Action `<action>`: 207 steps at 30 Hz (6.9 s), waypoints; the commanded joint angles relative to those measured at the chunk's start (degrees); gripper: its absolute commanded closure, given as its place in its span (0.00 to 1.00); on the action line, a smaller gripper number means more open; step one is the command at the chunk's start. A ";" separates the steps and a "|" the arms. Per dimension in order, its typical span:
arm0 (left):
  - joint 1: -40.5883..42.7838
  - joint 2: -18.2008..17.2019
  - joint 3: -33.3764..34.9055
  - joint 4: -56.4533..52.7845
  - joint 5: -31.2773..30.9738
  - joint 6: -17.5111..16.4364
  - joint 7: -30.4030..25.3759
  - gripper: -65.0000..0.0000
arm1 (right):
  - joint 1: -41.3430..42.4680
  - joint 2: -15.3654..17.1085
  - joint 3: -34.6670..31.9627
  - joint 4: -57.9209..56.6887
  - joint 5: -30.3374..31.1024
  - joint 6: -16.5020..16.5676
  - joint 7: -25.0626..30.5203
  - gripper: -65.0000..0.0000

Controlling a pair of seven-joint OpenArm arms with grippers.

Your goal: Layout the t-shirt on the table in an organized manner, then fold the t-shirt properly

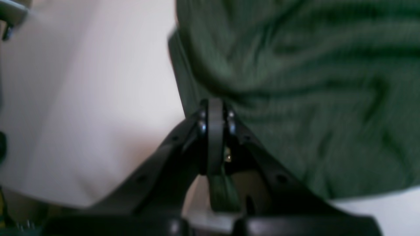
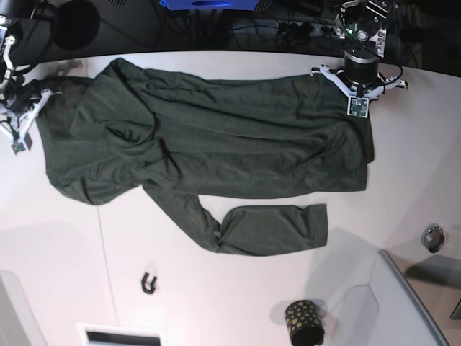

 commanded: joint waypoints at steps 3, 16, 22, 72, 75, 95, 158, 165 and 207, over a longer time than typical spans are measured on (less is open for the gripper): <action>1.18 0.12 -0.16 0.19 0.94 0.56 -1.12 1.00 | 0.67 0.90 -2.00 0.08 0.21 -0.20 0.50 0.98; 1.71 0.12 0.02 -9.57 1.47 0.56 -1.12 1.00 | 9.63 3.36 -2.53 -26.12 -0.05 -0.20 12.02 0.98; -0.31 -1.55 0.11 -9.75 1.47 0.56 -1.03 1.00 | 13.24 6.70 -2.62 -32.01 -0.14 -0.55 15.27 0.98; -25.99 7.42 6.96 -21.61 1.47 -2.61 3.80 1.00 | -8.48 -5.34 -12.90 3.25 2.41 -0.20 1.99 0.98; -27.13 7.42 6.96 -22.14 1.47 -2.61 3.80 1.00 | -9.53 -3.67 -12.90 4.30 2.41 -0.20 1.73 0.98; -14.38 7.06 -2.44 1.07 0.76 -2.78 6.00 1.00 | -11.99 -2.27 -12.90 18.19 2.76 -0.20 -2.05 0.98; 6.54 18.93 -27.32 -1.22 -25.52 -46.91 -1.91 1.00 | -10.32 -2.71 -13.52 13.62 2.59 -0.20 -1.96 0.98; 7.16 18.76 -26.88 12.06 -25.52 -38.47 6.61 1.00 | -10.32 -2.71 -13.52 13.62 2.59 -0.20 -1.96 0.98; -17.11 17.53 -30.13 11.27 -26.05 -34.87 26.04 0.09 | -12.26 -2.80 -13.52 21.79 2.67 6.53 -2.05 0.98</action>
